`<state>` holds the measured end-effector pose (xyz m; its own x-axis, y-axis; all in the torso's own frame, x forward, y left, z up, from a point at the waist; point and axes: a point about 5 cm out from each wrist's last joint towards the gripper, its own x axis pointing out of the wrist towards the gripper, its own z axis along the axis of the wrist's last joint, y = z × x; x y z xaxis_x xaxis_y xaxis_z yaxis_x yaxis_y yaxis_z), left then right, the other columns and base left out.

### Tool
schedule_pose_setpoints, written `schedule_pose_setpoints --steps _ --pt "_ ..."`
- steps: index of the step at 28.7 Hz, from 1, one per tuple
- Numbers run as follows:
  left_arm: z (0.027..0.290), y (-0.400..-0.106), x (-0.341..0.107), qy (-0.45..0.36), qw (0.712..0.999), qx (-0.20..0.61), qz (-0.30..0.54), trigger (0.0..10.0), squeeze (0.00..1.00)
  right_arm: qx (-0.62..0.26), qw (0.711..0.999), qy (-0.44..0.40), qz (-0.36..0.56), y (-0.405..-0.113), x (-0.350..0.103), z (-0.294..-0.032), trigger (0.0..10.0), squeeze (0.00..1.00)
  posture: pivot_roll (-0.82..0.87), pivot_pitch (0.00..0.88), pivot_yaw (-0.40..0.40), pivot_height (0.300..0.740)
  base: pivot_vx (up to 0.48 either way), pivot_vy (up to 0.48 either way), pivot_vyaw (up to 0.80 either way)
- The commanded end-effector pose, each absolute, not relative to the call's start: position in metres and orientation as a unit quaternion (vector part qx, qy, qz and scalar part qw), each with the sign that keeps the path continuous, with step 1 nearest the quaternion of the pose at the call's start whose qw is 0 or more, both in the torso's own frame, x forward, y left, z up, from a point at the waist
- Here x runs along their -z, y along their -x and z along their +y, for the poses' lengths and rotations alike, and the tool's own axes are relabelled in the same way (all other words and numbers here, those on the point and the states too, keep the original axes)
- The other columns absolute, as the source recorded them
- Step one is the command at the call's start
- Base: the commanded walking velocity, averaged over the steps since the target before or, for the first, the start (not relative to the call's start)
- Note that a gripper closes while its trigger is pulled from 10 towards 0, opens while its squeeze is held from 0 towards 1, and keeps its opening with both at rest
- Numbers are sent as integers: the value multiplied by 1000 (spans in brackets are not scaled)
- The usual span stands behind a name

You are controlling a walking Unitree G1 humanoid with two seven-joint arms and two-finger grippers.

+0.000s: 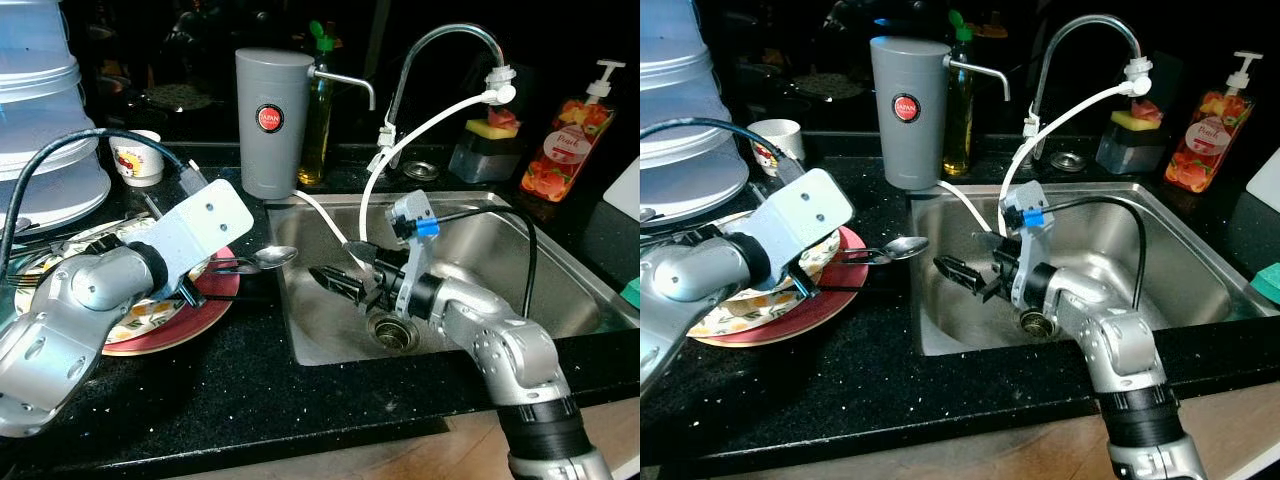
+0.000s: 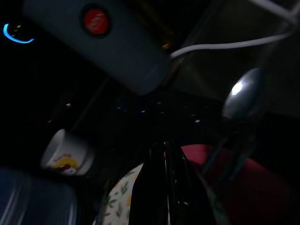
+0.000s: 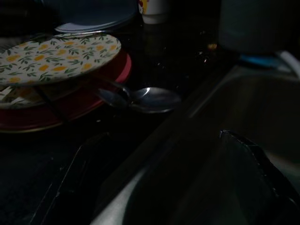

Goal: Kitchen organization

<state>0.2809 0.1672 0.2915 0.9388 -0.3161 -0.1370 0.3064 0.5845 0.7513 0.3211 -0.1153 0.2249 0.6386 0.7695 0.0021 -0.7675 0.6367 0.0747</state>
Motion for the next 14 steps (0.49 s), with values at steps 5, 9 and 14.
schedule_pose_setpoints --steps 5,9,14 --pt "173 -278 -296 -305 938 163 -15 10000 1000 -430 902 -43 11 -318 -229 -113 10000 0 47 25 -60 740 0 0 0" --pt "181 -275 -297 -275 952 136 -20 10000 1000 -431 901 -49 12 -318 -229 -115 10000 0 51 25 -63 740 0 0 0" --pt "203 -269 -290 -262 964 44 10 10000 1000 -439 897 -46 15 -317 -228 -114 10000 0 53 30 -65 740 0 0 0"
